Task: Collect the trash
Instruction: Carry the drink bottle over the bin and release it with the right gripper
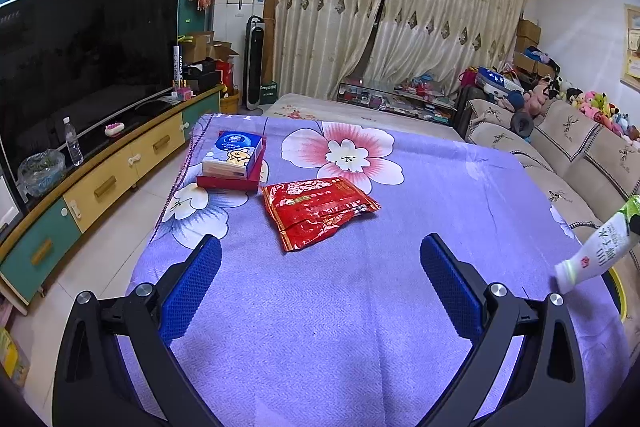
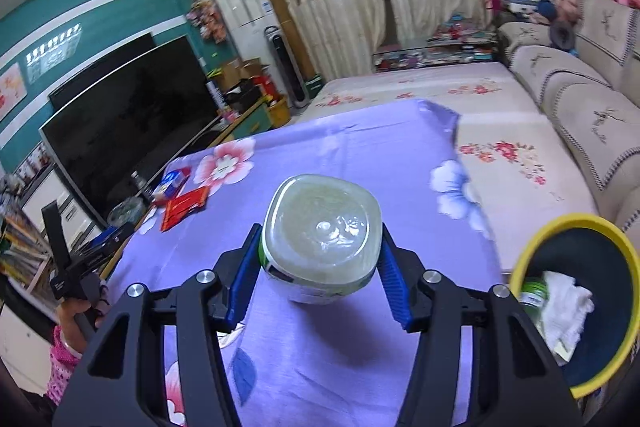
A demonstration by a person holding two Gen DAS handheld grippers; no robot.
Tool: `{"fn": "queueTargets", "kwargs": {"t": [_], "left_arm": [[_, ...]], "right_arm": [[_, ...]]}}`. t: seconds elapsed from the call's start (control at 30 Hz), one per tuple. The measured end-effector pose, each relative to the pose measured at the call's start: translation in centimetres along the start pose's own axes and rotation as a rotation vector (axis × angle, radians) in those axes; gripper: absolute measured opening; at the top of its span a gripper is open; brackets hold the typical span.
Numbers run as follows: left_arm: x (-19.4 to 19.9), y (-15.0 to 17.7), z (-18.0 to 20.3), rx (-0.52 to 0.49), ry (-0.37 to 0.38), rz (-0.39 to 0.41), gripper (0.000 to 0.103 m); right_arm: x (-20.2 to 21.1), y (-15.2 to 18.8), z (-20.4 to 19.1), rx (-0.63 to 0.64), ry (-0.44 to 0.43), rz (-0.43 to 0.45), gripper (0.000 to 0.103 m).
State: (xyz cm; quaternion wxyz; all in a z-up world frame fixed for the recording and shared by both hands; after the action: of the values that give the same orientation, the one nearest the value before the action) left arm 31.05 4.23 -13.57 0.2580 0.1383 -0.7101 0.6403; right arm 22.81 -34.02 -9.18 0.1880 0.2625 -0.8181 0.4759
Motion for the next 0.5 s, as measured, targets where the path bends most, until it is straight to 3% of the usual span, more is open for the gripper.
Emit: {"fn": "queueTargets", "kwargs": {"t": [0.23,0.5], "left_arm": [[0.0,0.0,0.0,0.001,0.000,-0.001,0.098],[-0.1,0.1,0.0,-0.005,0.002,-0.003,0.098]], "right_arm": [[3.4,-1.7,3.0,-0.035,0.075,0.078,0.051],[7.3,-4.1,9.6,-0.130,0.236,0.194,0.051]]}}
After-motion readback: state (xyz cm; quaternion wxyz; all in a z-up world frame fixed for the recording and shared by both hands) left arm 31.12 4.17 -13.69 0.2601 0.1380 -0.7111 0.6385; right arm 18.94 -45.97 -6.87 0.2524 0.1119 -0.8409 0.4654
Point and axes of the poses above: each gripper's, at about its wrist camera, not at the fingertips, and x roughly against the way its jaws point, z to its right, y to its underside, the point moved 5 cm from there along -x, roughly the way its jaws point, and after that the axes turned 12 degrees about -x, right-handed, at the moved point
